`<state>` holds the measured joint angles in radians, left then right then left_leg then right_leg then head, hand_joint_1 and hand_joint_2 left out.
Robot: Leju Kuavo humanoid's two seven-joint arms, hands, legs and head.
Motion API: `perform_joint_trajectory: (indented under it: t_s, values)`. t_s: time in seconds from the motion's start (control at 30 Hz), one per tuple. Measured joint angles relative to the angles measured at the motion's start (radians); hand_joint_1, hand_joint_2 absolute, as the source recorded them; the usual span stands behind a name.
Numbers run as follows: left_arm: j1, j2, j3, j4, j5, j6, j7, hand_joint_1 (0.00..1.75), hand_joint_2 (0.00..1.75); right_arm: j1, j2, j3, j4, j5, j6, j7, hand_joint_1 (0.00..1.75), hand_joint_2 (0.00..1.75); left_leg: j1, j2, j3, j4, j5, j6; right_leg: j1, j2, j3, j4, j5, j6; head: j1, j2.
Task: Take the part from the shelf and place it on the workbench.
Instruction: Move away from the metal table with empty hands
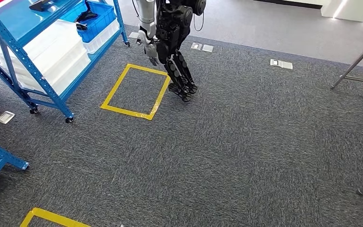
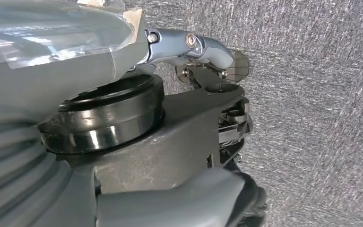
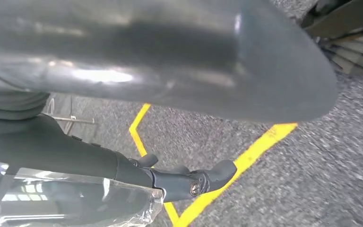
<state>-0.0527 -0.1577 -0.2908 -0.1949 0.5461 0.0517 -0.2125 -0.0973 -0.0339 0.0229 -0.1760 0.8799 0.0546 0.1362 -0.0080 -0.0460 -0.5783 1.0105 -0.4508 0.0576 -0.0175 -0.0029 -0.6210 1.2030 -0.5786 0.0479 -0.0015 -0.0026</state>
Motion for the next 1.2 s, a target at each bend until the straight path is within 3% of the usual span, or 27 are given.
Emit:
perform_joint_trajectory:
  t_s: [0.03, 0.07, 0.13, 0.23, 0.3, 0.57, 0.67, 0.93, 1.03, 1.2]
  values:
    - [0.0, 0.0, 0.0, 0.0, 0.0, 0.0, -0.001, 0.0, 1.75, -0.001, 0.0, 0.0, 0.0, 0.001, 0.0, 0.0, 0.0, 0.0, 0.0, -0.005, 0.002, 0.002, -0.002, -0.004, -0.004, 0.003, 0.028, -0.072, 0.034, 0.009, 0.001, 0.0]
    - [0.0, 0.0, 0.001, 0.0, 0.0, 0.0, -0.002, 0.0, 1.75, -0.002, 0.0, 0.0, 0.0, 0.001, 0.0, 0.0, 0.0, 0.0, -0.001, -0.008, 0.003, 0.004, -0.006, -0.009, -0.006, 0.005, 0.051, -0.13, 0.061, 0.011, 0.002, 0.0]
    - [0.001, 0.001, 0.001, 0.0, 0.0, 0.003, -0.008, 0.0, 1.75, -0.003, 0.001, 0.0, 0.0, 0.002, 0.0, 0.0, 0.0, 0.0, -0.006, -0.011, 0.003, 0.005, -0.009, -0.015, -0.007, 0.01, 0.07, -0.18, 0.083, 0.0, 0.003, 0.0]
    - [0.002, 0.001, 0.001, 0.0, -0.003, 0.02, -0.021, 0.0, 1.75, -0.003, 0.002, 0.0, 0.0, 0.003, 0.0, 0.0, 0.0, 0.0, -0.008, -0.009, 0.012, -0.018, 0.0, 0.003, -0.007, 0.01, 0.082, -0.204, 0.097, -0.02, 0.002, 0.0]
    - [0.002, 0.001, 0.001, 0.0, -0.012, 0.055, -0.037, 0.0, 1.75, -0.001, 0.002, 0.0, 0.0, 0.003, 0.0, 0.0, 0.0, 0.0, -0.007, -0.008, 0.038, -0.062, 0.017, -0.002, -0.004, 0.01, 0.103, -0.24, 0.111, -0.029, 0.002, 0.0]
    - [-0.001, 0.006, 0.002, 0.0, -0.029, 0.163, -0.095, 0.0, 1.75, 0.001, 0.001, -0.001, 0.0, 0.003, 0.0, -0.004, 0.0, 0.0, -0.006, -0.007, 0.194, -0.322, 0.124, -0.022, -0.004, 0.01, 0.242, -0.471, 0.205, -0.041, 0.002, 0.0]
    - [-0.001, 0.007, 0.004, 0.0, -0.026, 0.161, -0.097, 0.0, 1.75, 0.001, 0.0, -0.003, 0.0, 0.004, 0.0, -0.004, 0.0, 0.0, -0.005, -0.007, 0.256, -0.426, 0.166, -0.032, -0.003, 0.01, 0.299, -0.565, 0.242, -0.042, 0.002, 0.0]
    - [-0.001, 0.007, 0.015, 0.0, -0.022, 0.117, -0.085, 0.0, 1.75, 0.0, -0.003, -0.008, 0.0, 0.009, 0.0, -0.004, 0.0, 0.0, -0.001, -0.007, 0.417, -0.696, 0.276, -0.042, 0.003, 0.01, 0.445, -0.809, 0.34, -0.042, 0.003, 0.0]
    - [-0.001, 0.008, 0.015, 0.0, -0.022, 0.117, -0.084, 0.0, 1.75, 0.0, -0.004, -0.009, 0.0, 0.009, 0.0, -0.004, 0.0, 0.0, -0.002, -0.007, 0.441, -0.733, 0.291, -0.045, 0.003, 0.01, 0.462, -0.837, 0.352, -0.042, 0.003, 0.0]
    - [-0.005, 0.009, 0.015, 0.0, -0.022, 0.116, -0.083, 0.0, 1.75, -0.002, -0.003, -0.011, 0.0, 0.009, 0.0, -0.004, 0.0, 0.0, -0.006, -0.006, 0.414, -0.704, 0.282, -0.041, 0.001, 0.011, 0.44, -0.818, 0.348, -0.039, 0.002, 0.0]
